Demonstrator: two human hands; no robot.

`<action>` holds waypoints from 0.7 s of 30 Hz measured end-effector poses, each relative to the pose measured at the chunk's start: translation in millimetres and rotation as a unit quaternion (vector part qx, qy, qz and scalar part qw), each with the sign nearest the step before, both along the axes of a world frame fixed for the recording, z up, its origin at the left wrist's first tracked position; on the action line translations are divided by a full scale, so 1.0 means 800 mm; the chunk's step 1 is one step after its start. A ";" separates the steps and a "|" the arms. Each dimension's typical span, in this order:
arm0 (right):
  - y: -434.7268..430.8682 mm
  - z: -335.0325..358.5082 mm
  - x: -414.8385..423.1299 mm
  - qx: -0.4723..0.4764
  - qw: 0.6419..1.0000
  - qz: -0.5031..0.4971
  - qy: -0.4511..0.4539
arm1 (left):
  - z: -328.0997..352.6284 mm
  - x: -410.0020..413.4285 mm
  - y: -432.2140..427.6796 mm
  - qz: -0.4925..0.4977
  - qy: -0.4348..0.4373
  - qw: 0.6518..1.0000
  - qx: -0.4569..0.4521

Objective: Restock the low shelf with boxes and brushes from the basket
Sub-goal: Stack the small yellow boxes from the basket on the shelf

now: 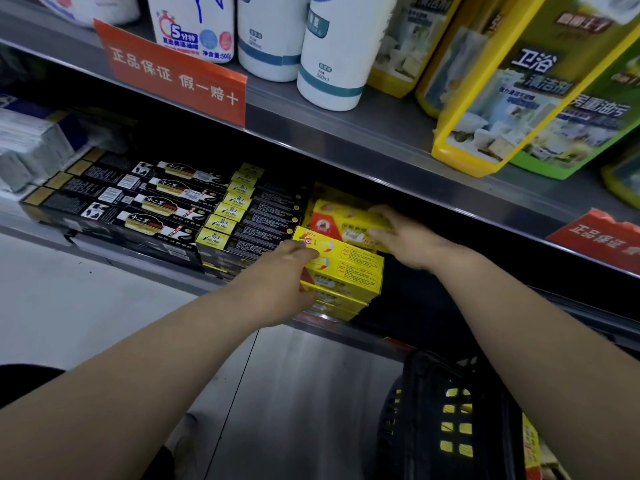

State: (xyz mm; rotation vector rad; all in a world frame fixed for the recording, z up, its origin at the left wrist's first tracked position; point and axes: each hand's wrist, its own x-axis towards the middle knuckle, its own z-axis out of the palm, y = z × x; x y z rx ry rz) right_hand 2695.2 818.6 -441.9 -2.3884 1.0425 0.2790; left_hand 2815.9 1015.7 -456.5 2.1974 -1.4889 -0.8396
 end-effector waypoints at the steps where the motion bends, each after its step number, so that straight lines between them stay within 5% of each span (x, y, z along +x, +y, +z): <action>1: 0.002 -0.006 0.003 0.027 0.999 0.018 0.001 | 0.000 0.001 0.000 -0.003 0.004 1.000 0.011; 6: 0.009 -0.021 0.007 0.069 0.994 0.070 0.038 | -0.001 0.002 -0.001 -0.027 -0.022 0.998 0.042; 13: 0.019 -0.010 0.002 0.001 0.997 0.068 0.045 | 0.012 -0.004 -0.005 -0.021 -0.018 0.997 0.067; 21: 0.064 0.096 -0.115 0.047 0.983 0.055 -0.170 | 0.088 -0.077 -0.015 -0.052 -0.018 0.995 -0.083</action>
